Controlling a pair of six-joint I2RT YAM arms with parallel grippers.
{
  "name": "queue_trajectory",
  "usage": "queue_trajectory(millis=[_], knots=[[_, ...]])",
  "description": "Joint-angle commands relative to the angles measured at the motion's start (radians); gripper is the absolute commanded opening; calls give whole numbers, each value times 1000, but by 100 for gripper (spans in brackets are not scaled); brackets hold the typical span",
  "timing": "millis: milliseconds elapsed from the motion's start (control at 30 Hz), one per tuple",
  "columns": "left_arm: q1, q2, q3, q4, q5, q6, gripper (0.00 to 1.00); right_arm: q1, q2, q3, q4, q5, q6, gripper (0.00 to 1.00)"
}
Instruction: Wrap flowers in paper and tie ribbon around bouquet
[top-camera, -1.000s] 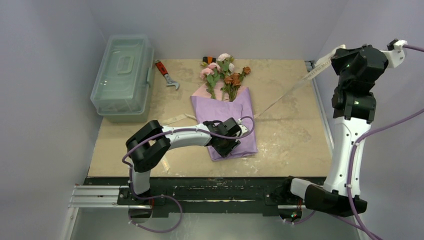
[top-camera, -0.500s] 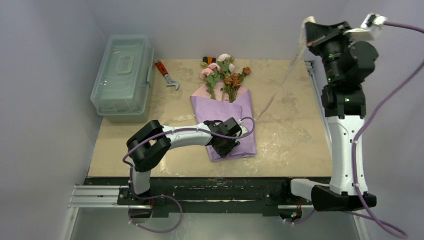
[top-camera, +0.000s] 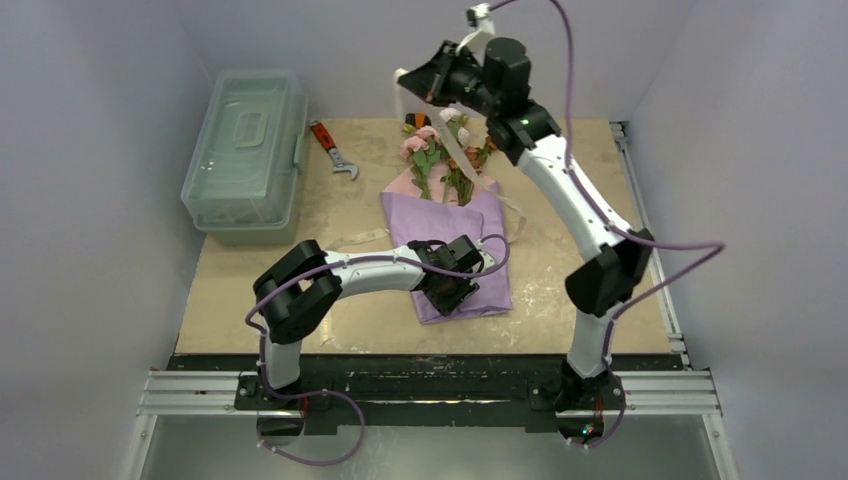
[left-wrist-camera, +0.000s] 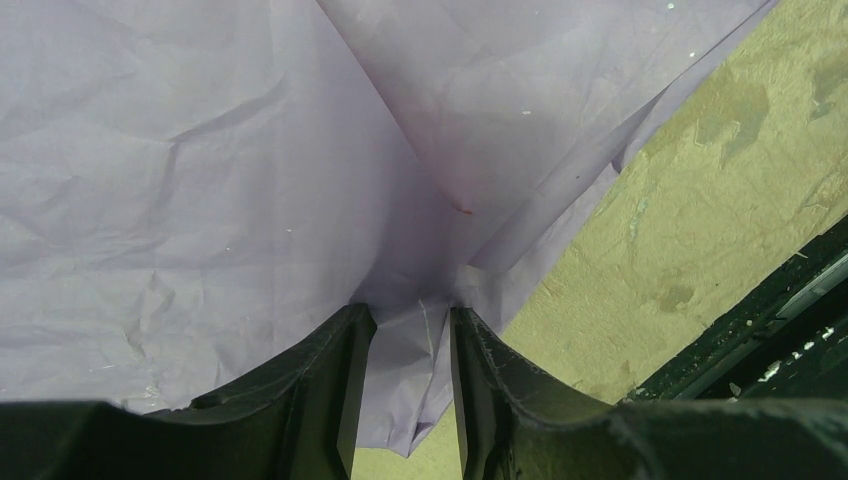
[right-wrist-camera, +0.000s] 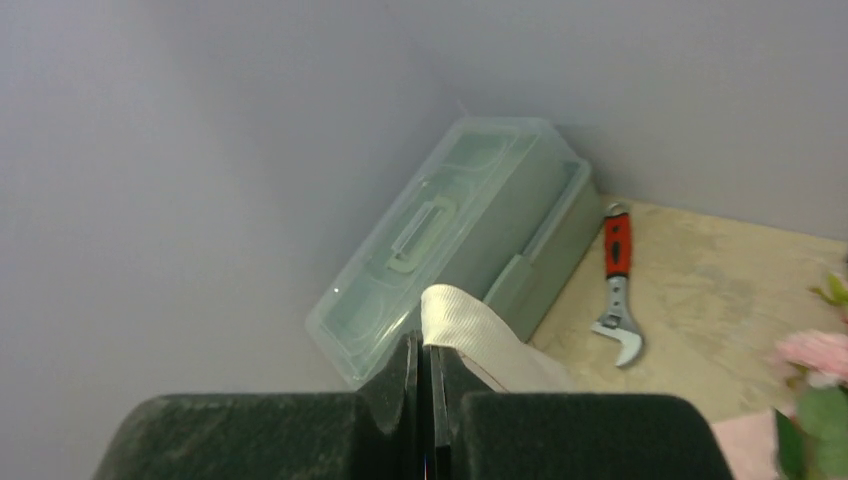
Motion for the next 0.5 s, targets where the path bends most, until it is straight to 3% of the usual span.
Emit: queue_trajectory(millis=[0,100,467], knots=[[-4,16,-24,-49,-8,15,39,93,216,263,-96,-187,-46,0],[-5,19,-23,-50,-31,16,39,143,359,387,-153,-248,-52,0],[-4,18,-53,-61,-60,30,39,214,611,389,-108,-273,-63,0]])
